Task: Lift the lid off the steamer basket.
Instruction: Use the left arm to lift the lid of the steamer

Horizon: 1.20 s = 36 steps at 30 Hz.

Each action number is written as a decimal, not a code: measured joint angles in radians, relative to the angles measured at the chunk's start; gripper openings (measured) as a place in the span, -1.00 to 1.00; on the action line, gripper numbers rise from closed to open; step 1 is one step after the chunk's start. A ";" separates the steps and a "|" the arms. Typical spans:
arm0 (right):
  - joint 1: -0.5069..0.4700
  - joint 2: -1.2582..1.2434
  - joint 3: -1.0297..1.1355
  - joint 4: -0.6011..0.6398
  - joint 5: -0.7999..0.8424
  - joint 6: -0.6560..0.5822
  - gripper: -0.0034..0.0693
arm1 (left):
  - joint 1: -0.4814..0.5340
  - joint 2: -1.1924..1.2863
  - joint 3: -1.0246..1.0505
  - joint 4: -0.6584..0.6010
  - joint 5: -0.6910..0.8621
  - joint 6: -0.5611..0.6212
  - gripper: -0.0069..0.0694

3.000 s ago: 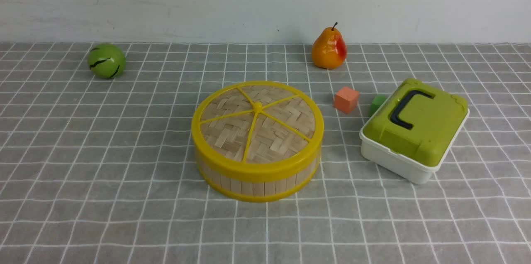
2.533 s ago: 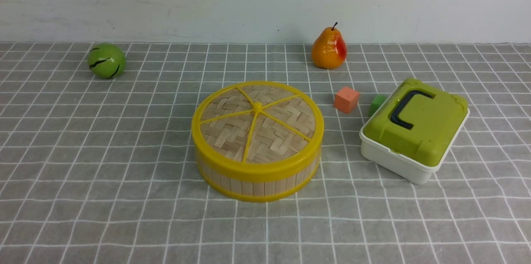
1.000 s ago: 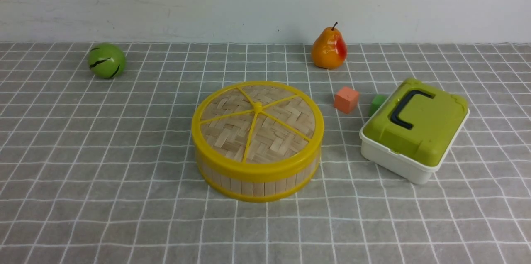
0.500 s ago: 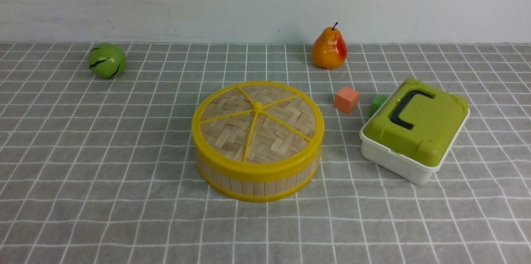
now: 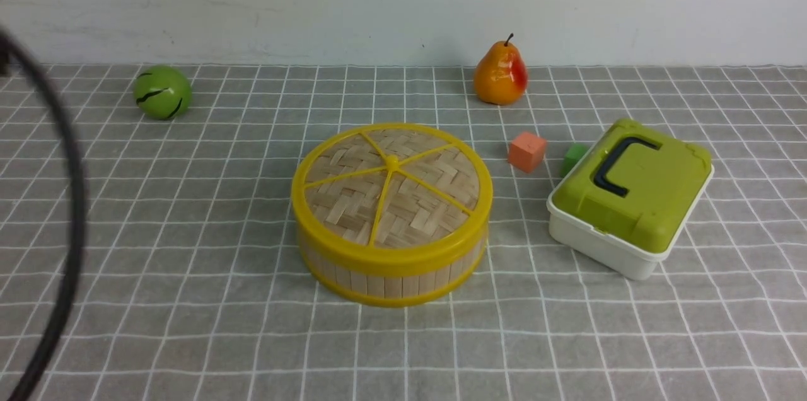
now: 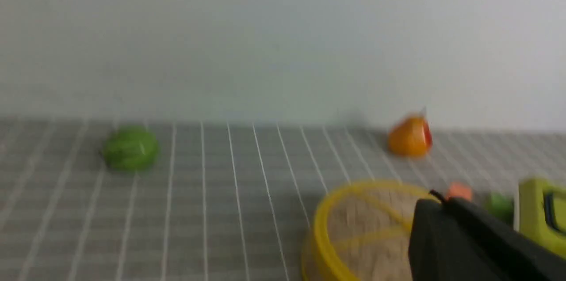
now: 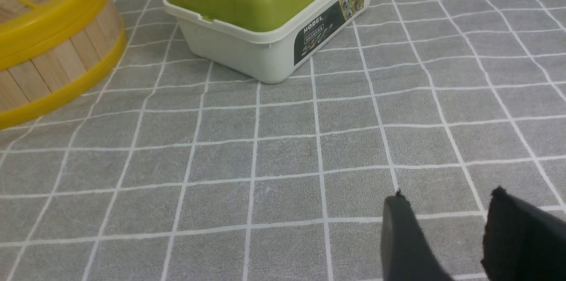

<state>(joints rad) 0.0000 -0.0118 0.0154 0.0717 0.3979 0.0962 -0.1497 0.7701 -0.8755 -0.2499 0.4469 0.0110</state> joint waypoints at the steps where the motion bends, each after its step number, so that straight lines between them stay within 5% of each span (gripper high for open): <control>1: 0.000 0.000 0.000 0.000 0.000 0.000 -0.24 | 0.000 0.078 -0.058 -0.035 0.101 -0.001 -0.85; 6: 0.000 0.000 0.000 0.000 0.000 0.000 -0.24 | 0.000 0.334 -0.299 -0.171 0.389 0.010 -0.85; 12: 0.000 0.000 0.000 0.000 0.000 0.000 -0.24 | -0.064 0.597 -0.550 -0.218 0.523 0.035 -0.85; 21: 0.000 0.000 0.000 0.000 0.000 0.000 -0.24 | -0.346 1.008 -1.007 0.207 0.708 -0.169 -0.84; 25: 0.000 0.000 0.000 0.000 0.000 0.000 -0.24 | -0.396 1.110 -1.110 0.322 0.750 -0.210 -0.72; 36: 0.000 0.000 0.000 0.000 0.000 0.000 -0.24 | -0.421 1.385 -1.281 0.429 0.742 -0.263 0.37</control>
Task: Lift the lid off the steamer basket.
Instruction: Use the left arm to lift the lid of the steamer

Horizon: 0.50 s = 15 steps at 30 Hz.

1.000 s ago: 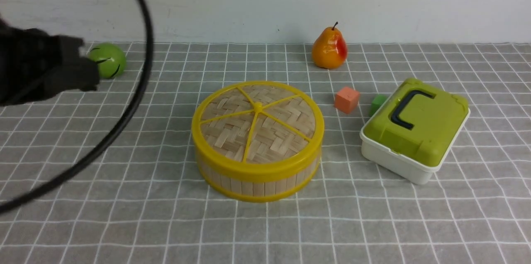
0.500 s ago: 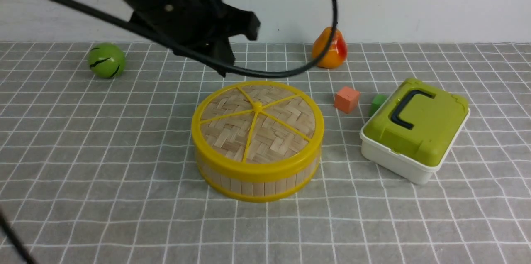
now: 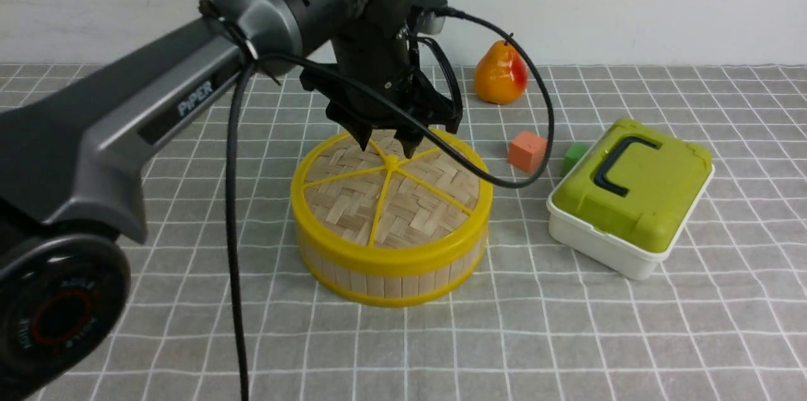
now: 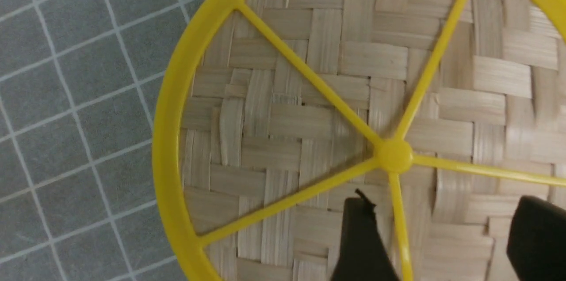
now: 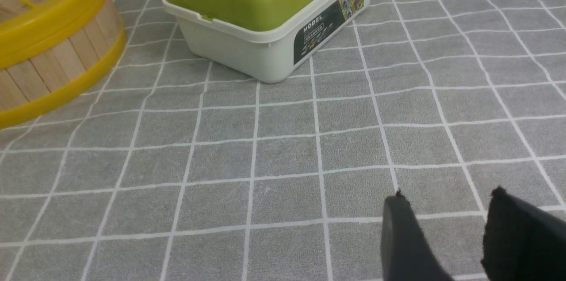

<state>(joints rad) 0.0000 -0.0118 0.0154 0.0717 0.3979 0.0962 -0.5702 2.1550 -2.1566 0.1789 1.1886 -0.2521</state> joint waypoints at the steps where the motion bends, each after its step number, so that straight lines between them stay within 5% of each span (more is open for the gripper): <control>1: 0.000 0.000 0.000 0.000 0.000 0.000 -0.24 | 0.000 0.004 0.000 0.001 -0.002 0.000 0.39; 7: 0.000 0.000 0.000 0.000 0.000 0.000 -0.24 | 0.000 0.056 -0.004 0.028 -0.053 -0.002 0.39; 15: 0.000 0.000 0.000 0.000 0.000 0.000 -0.24 | 0.000 0.090 -0.007 0.032 -0.080 -0.003 0.15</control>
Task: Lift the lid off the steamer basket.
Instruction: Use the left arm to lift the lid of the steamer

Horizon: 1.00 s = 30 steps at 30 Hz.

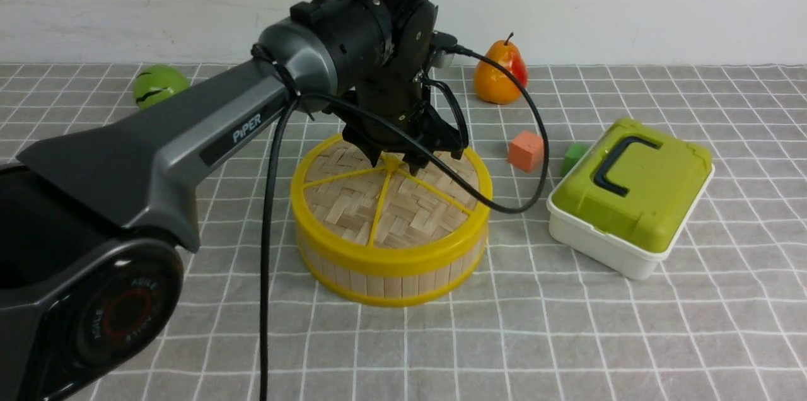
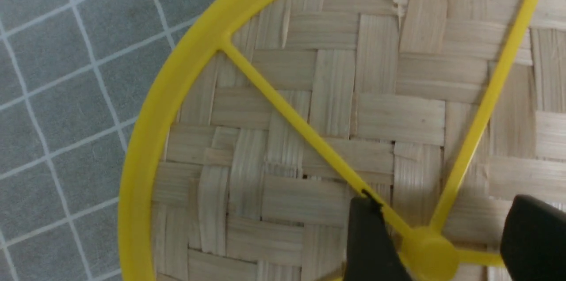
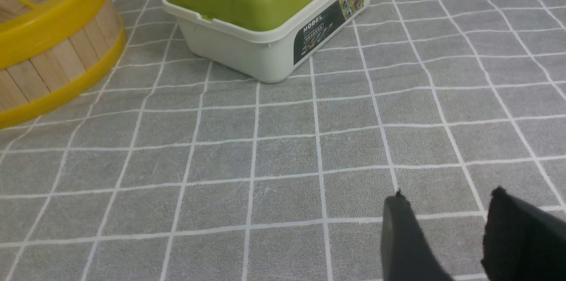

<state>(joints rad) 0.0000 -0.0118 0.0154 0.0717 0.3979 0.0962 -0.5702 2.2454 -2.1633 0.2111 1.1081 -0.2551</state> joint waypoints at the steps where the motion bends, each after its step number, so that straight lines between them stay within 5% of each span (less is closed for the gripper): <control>1: 0.000 0.000 0.000 0.000 0.000 0.000 -0.24 | 0.000 0.001 0.000 0.001 -0.004 -0.001 0.08; 8: 0.000 0.000 0.000 0.000 0.000 0.000 -0.24 | 0.000 0.001 0.000 0.011 -0.003 -0.033 -0.50; 10: 0.000 0.000 0.000 0.000 0.000 0.000 -0.24 | 0.000 0.001 0.000 0.012 -0.002 -0.039 -0.53; 20: 0.000 0.000 0.000 0.000 0.000 0.000 -0.24 | 0.000 0.001 -0.003 0.012 0.003 -0.052 -0.53; 30: 0.000 0.000 0.000 0.000 0.000 0.000 -0.24 | 0.000 0.016 -0.142 0.012 0.127 -0.011 0.01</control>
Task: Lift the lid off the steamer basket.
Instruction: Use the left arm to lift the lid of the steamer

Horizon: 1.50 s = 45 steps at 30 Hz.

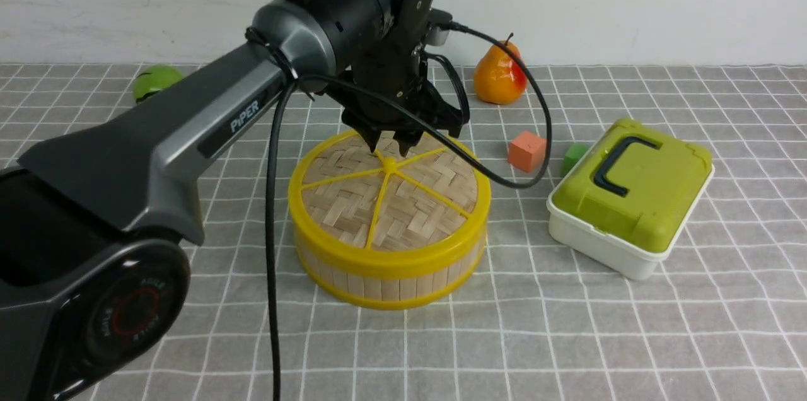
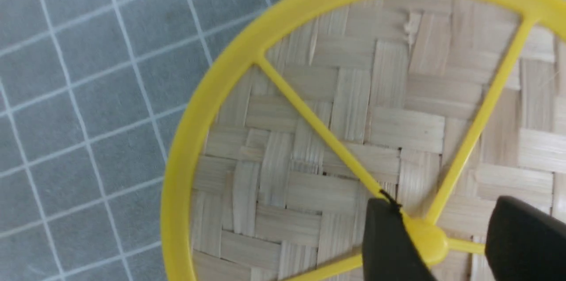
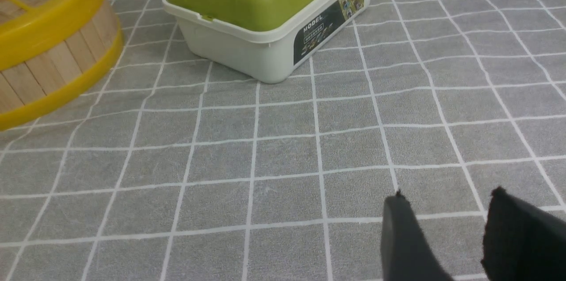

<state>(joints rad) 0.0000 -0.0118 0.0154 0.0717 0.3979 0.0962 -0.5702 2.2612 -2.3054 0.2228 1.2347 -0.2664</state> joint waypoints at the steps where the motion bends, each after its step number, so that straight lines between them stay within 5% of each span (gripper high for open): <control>1: 0.000 0.000 0.000 0.000 0.000 0.000 -0.24 | 0.000 0.000 -0.001 -0.001 0.001 0.005 0.02; 21: 0.000 0.000 0.000 0.000 0.000 0.000 -0.24 | 0.000 0.053 -0.006 -0.016 0.007 0.012 -0.32; 28: 0.000 0.000 0.000 0.000 0.000 0.000 -0.24 | 0.000 0.044 -0.006 -0.009 0.008 0.012 -0.28; 35: 0.000 0.000 0.000 0.000 0.000 0.000 -0.24 | 0.000 0.006 -0.007 -0.028 0.008 0.012 -0.01; 45: 0.000 0.000 0.000 0.000 0.000 0.000 -0.24 | 0.000 0.006 0.004 -0.054 0.008 -0.022 -0.04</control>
<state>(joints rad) 0.0000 -0.0118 0.0154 0.0717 0.3979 0.0962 -0.5702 2.2672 -2.3012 0.1686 1.2428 -0.2889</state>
